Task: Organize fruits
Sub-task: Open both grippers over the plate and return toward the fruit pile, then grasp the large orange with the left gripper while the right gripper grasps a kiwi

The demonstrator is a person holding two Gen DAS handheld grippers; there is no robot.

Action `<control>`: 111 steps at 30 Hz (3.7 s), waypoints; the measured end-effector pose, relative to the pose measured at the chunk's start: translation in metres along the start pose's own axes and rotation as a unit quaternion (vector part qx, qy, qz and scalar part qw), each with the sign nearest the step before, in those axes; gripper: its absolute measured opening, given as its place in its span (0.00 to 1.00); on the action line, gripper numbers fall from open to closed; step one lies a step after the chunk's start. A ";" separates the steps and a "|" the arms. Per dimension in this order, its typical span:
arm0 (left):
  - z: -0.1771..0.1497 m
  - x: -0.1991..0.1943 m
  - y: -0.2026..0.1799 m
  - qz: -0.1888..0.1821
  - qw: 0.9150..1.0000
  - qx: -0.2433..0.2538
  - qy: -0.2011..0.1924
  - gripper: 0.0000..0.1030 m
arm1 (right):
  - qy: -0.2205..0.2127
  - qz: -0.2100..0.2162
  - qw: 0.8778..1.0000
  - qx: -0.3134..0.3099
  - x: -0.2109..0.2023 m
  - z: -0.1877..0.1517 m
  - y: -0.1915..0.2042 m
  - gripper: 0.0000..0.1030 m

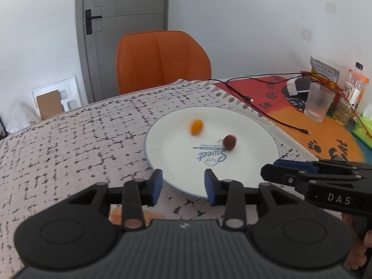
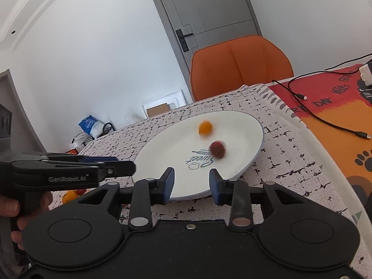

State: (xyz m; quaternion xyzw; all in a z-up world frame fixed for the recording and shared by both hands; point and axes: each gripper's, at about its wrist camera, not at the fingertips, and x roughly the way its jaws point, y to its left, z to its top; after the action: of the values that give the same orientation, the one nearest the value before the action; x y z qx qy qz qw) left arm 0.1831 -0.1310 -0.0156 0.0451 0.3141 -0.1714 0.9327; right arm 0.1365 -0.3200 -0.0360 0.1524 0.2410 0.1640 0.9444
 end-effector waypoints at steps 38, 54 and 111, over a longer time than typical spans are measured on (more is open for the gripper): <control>-0.043 -0.146 0.082 0.097 0.987 -0.092 -0.083 0.91 | -0.027 0.010 0.999 -0.046 -0.053 0.005 0.083 1.00; -0.078 -0.167 0.118 0.105 0.981 -0.134 -0.089 0.91 | 0.010 0.044 0.994 -0.101 -0.034 -0.009 0.126 1.00; -0.090 -0.077 0.132 0.074 0.986 -0.146 -0.018 0.51 | 0.115 0.093 0.982 -0.116 0.029 -0.029 0.123 0.21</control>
State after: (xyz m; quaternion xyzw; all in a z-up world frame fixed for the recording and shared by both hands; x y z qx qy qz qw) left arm 0.1204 0.0327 -0.0444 -0.0714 0.3151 -0.0550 0.9448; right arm 0.1172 -0.1921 -0.0266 0.0435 0.3121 0.2947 0.9022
